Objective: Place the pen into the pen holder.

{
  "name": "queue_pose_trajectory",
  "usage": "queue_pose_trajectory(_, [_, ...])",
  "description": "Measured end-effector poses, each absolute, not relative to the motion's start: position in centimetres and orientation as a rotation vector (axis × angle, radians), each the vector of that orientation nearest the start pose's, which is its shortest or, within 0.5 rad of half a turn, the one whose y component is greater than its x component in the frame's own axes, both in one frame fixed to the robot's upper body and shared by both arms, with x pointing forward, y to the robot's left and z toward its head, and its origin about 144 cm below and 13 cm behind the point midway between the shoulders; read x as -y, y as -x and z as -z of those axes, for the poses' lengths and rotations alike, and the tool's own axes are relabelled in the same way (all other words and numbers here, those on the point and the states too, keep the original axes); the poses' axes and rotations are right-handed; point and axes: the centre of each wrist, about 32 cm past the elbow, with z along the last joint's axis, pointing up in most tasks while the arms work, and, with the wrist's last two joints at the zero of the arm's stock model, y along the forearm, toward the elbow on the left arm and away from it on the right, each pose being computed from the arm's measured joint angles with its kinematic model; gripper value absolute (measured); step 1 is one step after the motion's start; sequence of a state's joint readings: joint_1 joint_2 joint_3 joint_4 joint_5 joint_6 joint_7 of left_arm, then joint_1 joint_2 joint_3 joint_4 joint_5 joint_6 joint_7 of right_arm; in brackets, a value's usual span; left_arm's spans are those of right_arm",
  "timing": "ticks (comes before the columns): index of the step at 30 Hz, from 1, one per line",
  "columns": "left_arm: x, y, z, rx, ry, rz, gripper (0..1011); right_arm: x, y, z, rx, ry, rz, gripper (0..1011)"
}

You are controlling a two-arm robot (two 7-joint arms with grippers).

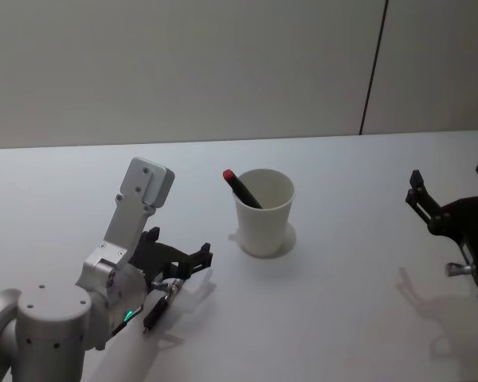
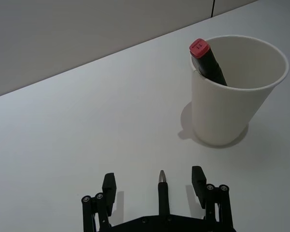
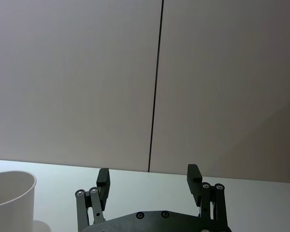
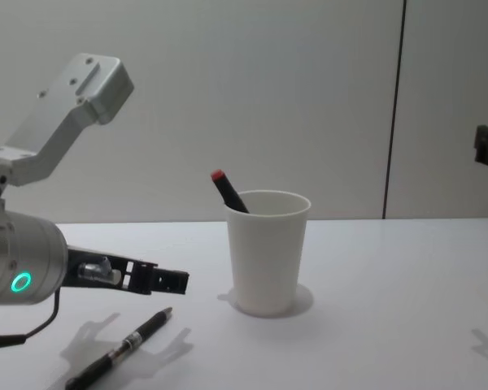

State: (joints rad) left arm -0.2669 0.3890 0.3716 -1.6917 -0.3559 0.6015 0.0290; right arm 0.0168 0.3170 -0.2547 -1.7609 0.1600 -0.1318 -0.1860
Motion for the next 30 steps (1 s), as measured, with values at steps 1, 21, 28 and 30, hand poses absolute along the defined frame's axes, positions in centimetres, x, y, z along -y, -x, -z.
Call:
queue_pose_trajectory(1, [-21.65, -50.09, -124.02, -0.134, -0.405, -1.229, 1003, 22.37, -44.89, -119.55, 0.285, -0.148, 1.444, 1002])
queue_pose_trajectory(21, [-21.22, -50.74, -124.28, -0.237, -0.482, -1.242, 1003, 22.37, -44.9, -119.55, 0.285, -0.148, 1.444, 1002])
queue_pose_trajectory(28, [-21.11, -50.84, -124.07, -0.247, -0.492, -1.239, 1003, 22.37, -44.9, -119.55, 0.285, -0.148, 1.444, 1002])
queue_pose_trajectory(30, [-21.08, -50.87, -123.98, -0.248, -0.494, -1.236, 1003, 22.37, -44.89, -119.55, 0.285, -0.148, 1.444, 1002])
